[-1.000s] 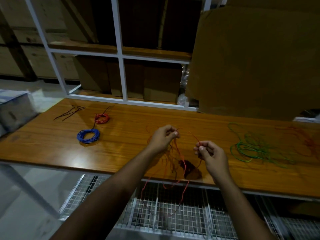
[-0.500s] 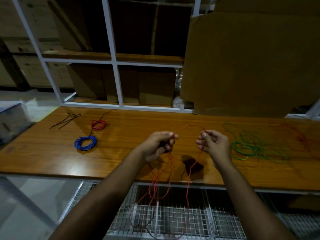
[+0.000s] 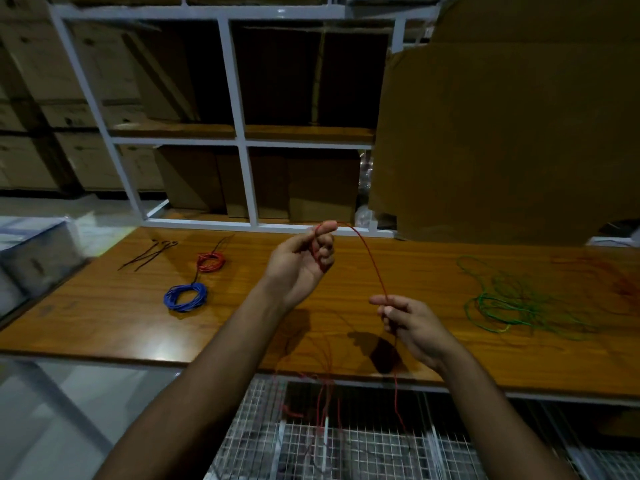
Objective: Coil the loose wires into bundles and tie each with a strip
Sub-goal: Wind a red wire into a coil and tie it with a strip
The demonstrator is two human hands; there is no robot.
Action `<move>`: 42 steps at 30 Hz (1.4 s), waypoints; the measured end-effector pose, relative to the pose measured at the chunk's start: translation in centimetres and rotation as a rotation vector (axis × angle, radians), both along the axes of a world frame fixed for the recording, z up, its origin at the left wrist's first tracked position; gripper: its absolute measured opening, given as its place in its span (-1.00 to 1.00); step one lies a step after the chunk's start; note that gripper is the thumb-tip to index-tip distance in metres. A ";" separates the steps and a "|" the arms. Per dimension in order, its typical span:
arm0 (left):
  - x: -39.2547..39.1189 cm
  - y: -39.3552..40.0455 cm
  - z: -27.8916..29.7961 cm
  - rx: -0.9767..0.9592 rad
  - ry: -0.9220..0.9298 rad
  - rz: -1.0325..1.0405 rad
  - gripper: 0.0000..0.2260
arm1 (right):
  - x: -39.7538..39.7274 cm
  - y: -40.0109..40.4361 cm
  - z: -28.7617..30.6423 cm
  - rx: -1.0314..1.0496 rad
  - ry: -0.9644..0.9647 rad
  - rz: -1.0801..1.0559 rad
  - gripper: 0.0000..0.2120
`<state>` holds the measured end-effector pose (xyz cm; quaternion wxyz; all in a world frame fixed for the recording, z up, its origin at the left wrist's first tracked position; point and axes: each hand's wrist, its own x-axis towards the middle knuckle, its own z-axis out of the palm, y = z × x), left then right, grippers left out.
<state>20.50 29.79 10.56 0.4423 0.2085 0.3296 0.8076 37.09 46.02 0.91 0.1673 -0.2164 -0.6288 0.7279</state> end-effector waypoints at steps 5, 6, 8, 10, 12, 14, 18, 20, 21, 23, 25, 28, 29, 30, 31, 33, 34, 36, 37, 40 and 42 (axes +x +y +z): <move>-0.7 -0.4 1.0 -0.078 0.146 0.126 -0.76 | -0.7 -0.9 -0.4 0.250 -0.217 -0.278 -0.67; -0.7 -0.4 1.1 -0.100 0.160 0.139 -0.77 | -0.9 -1.3 -0.4 0.369 -0.298 -0.314 -0.60; -0.7 -0.2 1.4 -0.128 0.191 0.146 -0.77 | -1.3 -2.4 0.2 0.600 -0.436 -0.286 -0.52; -0.4 0.0 1.5 -0.150 0.218 0.145 -0.77 | -2.0 -3.5 1.5 0.757 -0.577 -0.093 -0.60; -0.3 0.1 1.5 -0.162 0.248 0.129 -0.77 | -2.2 -5.2 4.0 0.826 -0.692 0.181 -0.73; -0.3 0.0 1.5 -0.182 0.304 0.110 -0.76 | -2.1 -6.8 7.0 0.954 -0.691 0.350 -0.66; 0.0 -0.5 1.3 -0.289 0.546 0.136 -0.73 | -1.5 -8.6 12.9 1.240 -0.577 0.315 -0.66; 0.3 -1.0 1.4 -0.318 0.617 0.118 -0.73 | -1.1 -8.2 14.5 1.380 -0.348 0.096 -0.75; 0.5 -1.2 1.5 -0.328 0.632 0.102 -0.72 | -0.9 -7.8 15.0 1.431 -0.204 -0.043 -0.79; 1.0 -1.4 1.9 -0.330 0.630 0.067 -0.70 | -0.9 -6.6 15.9 1.521 -0.023 -0.253 -0.89; 1.6 -1.4 2.4 -0.284 0.584 0.018 -0.68 | -1.5 -5.1 16.4 1.532 0.002 -0.346 -0.84; 2.2 -1.4 3.2 -0.188 0.397 -0.072 -0.66 | -2.9 -3.1 16.6 1.444 -0.071 -0.384 -0.71; 2.3 -1.5 3.4 -0.145 0.314 -0.108 -0.66 | -3.2 -2.6 16.2 1.387 -0.084 -0.376 -0.66; 2.2 -1.7 3.7 -0.090 0.240 -0.134 -0.66 | -3.5 -2.4 15.9 1.315 -0.085 -0.359 -0.59; 2.1 -1.8 3.9 -0.040 0.181 -0.153 -0.66 | -3.7 -2.1 15.5 1.216 -0.087 -0.330 -0.54; 1.9 -1.8 4.2 0.024 0.101 -0.191 -0.66 | -3.4 -1.3 14.5 0.889 -0.067 -0.200 -0.49; 1.8 -1.8 4.4 0.049 0.072 -0.206 -0.67 | -3.1 -0.8 13.8 0.661 -0.041 -0.083 -0.49; 1.5 -1.9 4.5 0.079 0.022 -0.208 -0.69 | -2.0 0.5 11.7 0.233 0.014 0.166 -0.55; 1.2 -1.9 4.6 0.081 0.009 -0.196 -0.70 | -1.5 1.1 10.5 0.084 0.045 0.264 -0.58; 0.3 -2.0 5.0 0.024 0.035 -0.112 -0.73 | -0.3 1.9 7.1 -0.120 0.068 0.380 -0.61; -0.1 -1.9 5.1 -0.025 0.059 -0.064 -0.72 | -0.2 1.0 5.8 -0.089 -0.001 0.300 -0.74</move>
